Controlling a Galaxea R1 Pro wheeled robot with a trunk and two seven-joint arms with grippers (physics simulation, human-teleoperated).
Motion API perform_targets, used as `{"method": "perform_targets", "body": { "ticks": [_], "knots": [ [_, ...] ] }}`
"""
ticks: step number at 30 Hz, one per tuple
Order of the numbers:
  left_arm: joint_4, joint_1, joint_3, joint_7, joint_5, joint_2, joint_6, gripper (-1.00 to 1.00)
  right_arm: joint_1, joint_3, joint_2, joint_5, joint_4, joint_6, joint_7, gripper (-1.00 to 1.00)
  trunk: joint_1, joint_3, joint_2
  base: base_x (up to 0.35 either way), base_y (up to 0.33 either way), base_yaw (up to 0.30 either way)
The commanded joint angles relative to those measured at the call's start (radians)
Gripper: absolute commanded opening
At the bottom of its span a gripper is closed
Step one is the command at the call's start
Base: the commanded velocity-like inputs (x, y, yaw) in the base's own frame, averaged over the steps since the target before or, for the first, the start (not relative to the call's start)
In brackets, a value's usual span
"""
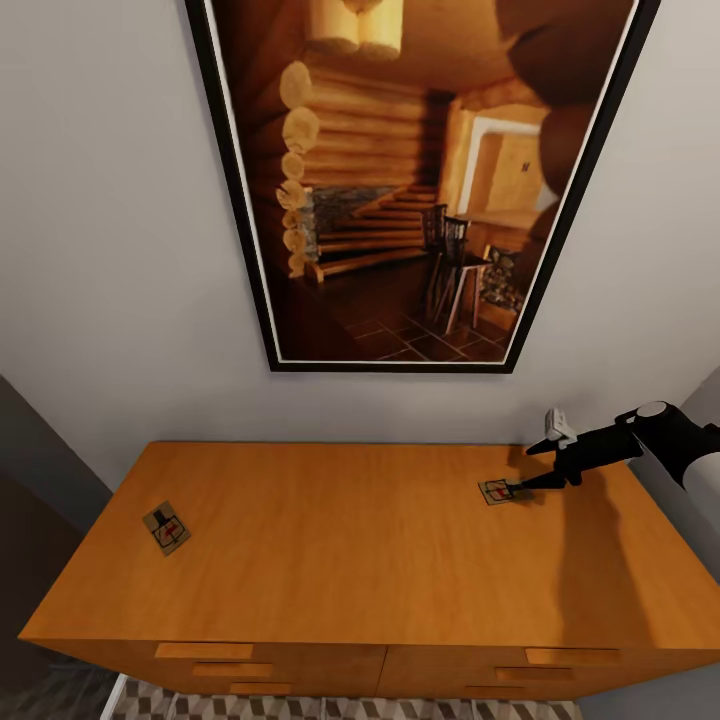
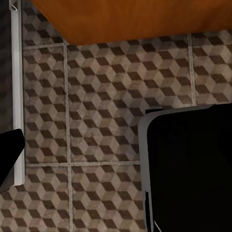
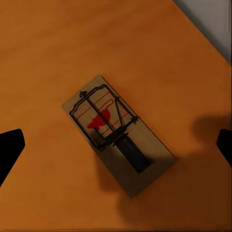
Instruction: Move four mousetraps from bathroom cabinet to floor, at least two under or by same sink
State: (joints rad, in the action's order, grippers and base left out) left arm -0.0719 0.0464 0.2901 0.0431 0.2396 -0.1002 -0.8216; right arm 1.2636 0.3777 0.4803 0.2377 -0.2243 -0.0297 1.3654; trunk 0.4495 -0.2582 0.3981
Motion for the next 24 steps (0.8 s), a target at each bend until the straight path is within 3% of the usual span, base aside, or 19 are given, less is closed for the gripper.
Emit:
{"method": "perform_targets", "body": {
  "ticks": [1, 11, 24],
  "knots": [
    [-0.003, 0.002, 0.009, 0.005, 0.003, 0.0, -0.005, 1.0, 0.001, -0.007, 0.0, 0.011, -0.001, -0.001, 0.0, 1.0, 0.001, -0.002, 0.002, 0.0, 0.0, 0.0],
    [-0.003, 0.001, 0.009, 0.005, 0.003, 0.0, -0.005, 1.0, 0.0, -0.007, -0.001, 0.013, -0.001, 0.006, -0.05, 1.0, 0.001, -0.002, 0.002, 0.0, 0.0, 0.0],
    [-0.002, 0.002, 0.009, 0.005, 0.003, 0.001, -0.005, 1.0, 0.0, -0.007, -0.002, 0.012, -0.001, 0.007, -0.057, 1.0, 0.001, -0.002, 0.002, 0.0, 0.002, 0.0]
  ]
}}
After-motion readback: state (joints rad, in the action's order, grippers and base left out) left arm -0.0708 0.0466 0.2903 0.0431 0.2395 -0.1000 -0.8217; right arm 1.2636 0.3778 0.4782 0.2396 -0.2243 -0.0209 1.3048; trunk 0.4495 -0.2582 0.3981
